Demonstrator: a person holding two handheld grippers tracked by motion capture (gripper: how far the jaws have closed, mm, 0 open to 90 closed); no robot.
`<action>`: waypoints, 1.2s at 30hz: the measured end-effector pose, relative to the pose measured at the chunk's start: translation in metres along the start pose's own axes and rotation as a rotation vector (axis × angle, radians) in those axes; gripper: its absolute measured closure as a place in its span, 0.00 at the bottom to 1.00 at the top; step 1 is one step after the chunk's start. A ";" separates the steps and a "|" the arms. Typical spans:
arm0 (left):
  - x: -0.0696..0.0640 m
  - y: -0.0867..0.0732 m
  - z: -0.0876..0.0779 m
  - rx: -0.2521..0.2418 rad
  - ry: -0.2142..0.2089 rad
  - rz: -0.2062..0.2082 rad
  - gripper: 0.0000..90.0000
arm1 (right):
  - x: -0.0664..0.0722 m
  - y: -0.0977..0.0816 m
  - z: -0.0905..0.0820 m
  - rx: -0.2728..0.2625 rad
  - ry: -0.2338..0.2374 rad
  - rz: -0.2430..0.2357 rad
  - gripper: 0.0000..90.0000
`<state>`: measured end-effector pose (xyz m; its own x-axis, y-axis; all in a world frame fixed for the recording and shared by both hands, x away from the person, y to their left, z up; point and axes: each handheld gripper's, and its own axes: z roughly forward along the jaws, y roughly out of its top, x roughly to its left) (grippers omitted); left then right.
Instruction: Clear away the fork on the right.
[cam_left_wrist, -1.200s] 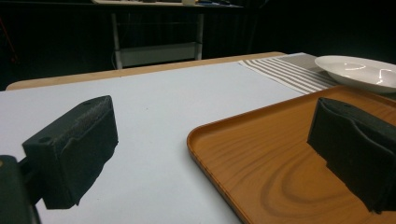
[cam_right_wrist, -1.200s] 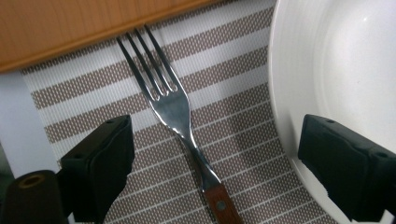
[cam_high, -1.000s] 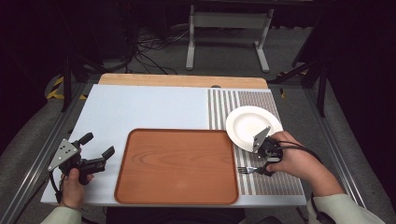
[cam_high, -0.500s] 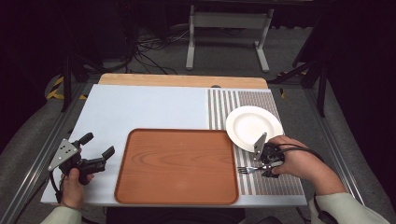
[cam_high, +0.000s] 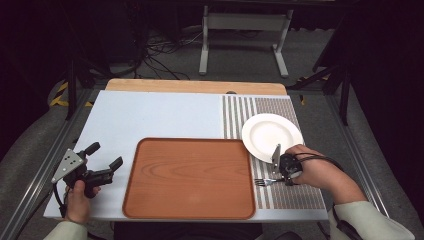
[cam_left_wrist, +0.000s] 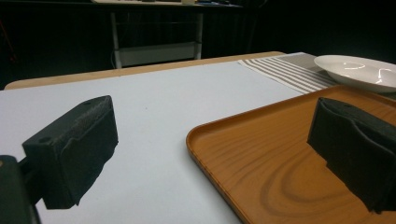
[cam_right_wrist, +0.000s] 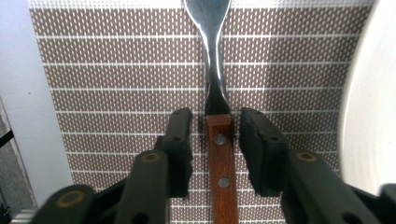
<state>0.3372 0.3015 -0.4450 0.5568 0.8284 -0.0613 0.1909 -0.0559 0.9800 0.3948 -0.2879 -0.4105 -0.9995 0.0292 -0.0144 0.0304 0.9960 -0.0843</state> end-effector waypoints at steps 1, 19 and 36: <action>0.000 0.000 0.000 0.000 0.000 0.000 0.03 | 0.000 0.000 0.000 0.000 0.000 0.000 0.75; 0.000 0.000 0.000 -0.005 -0.001 0.001 0.03 | -0.002 0.003 0.002 0.012 0.014 -0.041 0.86; 0.000 0.000 0.000 -0.004 -0.003 0.001 0.03 | 0.001 0.007 -0.045 -0.054 -0.069 0.008 0.87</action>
<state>0.3369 0.3015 -0.4449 0.5590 0.8270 -0.0608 0.1868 -0.0541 0.9809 0.3937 -0.2770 -0.3660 -0.9959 0.0332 -0.0841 0.0359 0.9989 -0.0302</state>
